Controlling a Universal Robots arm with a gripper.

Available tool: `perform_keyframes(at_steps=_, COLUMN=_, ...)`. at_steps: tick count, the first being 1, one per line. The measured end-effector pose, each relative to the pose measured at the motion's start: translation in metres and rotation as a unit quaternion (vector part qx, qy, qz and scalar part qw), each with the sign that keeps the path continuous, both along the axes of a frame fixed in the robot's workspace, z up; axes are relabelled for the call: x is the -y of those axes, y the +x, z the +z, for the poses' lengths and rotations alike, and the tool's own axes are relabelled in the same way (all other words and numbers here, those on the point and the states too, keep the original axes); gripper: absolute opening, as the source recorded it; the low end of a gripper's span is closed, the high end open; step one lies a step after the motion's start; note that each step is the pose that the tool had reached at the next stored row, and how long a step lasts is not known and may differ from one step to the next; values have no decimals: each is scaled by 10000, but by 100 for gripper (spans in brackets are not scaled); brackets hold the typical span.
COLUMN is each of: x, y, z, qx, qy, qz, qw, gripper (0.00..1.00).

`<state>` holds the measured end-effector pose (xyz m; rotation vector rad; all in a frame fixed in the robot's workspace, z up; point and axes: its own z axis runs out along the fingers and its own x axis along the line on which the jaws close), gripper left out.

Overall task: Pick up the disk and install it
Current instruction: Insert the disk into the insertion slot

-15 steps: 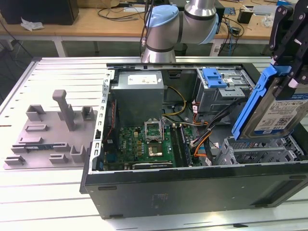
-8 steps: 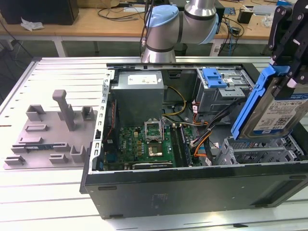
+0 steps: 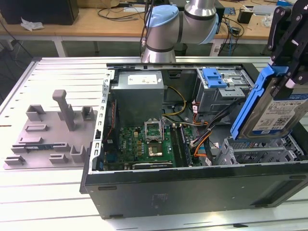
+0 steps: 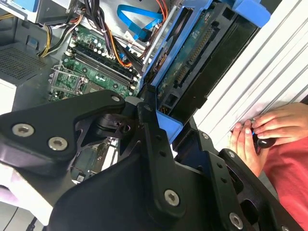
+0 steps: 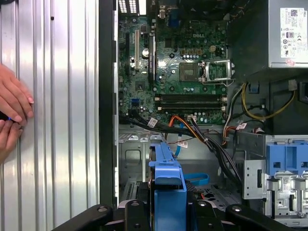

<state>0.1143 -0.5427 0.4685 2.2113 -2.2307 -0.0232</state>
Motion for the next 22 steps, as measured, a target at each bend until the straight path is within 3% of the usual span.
perform_keyframes(at_steps=22, x=12, y=12, z=-72, qx=0, qy=0, qz=-12, qw=10000, gripper=36)
